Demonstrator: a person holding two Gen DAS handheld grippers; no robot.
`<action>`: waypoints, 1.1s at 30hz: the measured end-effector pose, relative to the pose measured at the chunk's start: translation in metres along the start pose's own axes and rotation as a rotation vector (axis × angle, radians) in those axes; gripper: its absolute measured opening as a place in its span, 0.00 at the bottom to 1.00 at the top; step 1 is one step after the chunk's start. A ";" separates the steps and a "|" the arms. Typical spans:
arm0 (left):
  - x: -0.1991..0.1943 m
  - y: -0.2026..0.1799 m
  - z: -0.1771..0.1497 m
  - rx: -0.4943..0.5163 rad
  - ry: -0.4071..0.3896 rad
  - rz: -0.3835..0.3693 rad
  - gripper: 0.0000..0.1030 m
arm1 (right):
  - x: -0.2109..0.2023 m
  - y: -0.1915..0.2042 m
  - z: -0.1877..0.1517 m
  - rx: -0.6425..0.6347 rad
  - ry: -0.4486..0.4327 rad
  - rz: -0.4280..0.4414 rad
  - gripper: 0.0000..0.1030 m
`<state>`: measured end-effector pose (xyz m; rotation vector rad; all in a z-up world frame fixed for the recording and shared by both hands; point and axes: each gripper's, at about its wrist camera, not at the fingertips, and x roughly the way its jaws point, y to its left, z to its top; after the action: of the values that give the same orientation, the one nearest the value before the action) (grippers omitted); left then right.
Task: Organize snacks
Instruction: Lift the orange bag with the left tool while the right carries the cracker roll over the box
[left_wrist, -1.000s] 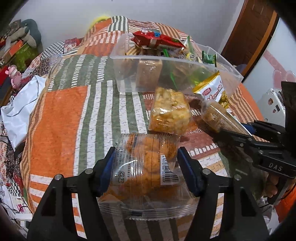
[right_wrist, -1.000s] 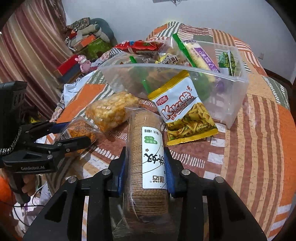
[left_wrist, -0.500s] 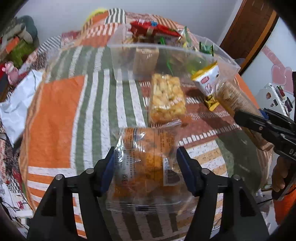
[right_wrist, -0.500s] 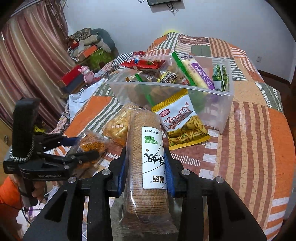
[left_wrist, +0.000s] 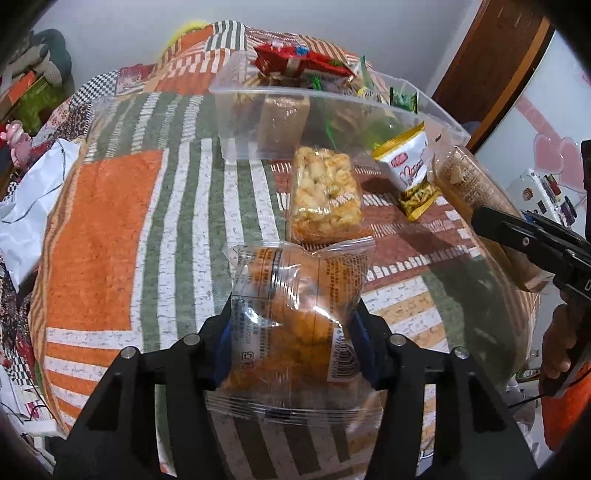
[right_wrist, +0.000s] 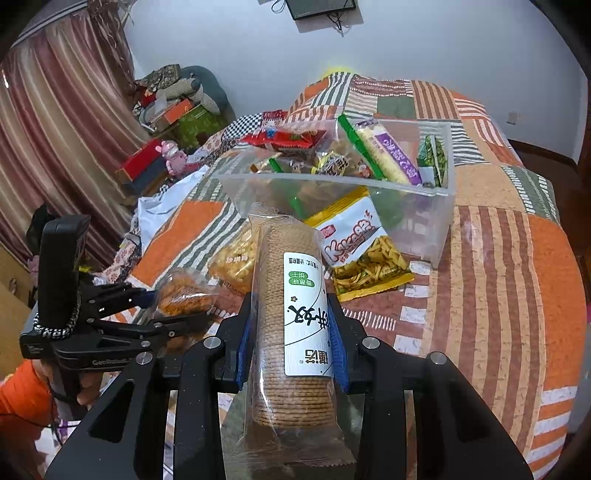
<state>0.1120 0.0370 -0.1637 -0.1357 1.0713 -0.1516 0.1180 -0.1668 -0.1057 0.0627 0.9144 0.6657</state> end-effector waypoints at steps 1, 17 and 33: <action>-0.004 -0.001 0.002 0.005 -0.009 0.005 0.51 | -0.002 0.000 0.001 0.001 -0.007 -0.001 0.31; -0.060 -0.024 0.049 0.073 -0.197 0.032 0.50 | -0.033 -0.011 0.033 0.009 -0.132 -0.066 0.31; -0.049 -0.059 0.114 0.109 -0.282 -0.033 0.51 | -0.024 -0.034 0.068 0.067 -0.189 -0.126 0.31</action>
<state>0.1862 -0.0077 -0.0569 -0.0736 0.7782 -0.2136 0.1761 -0.1927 -0.0572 0.1247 0.7515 0.5024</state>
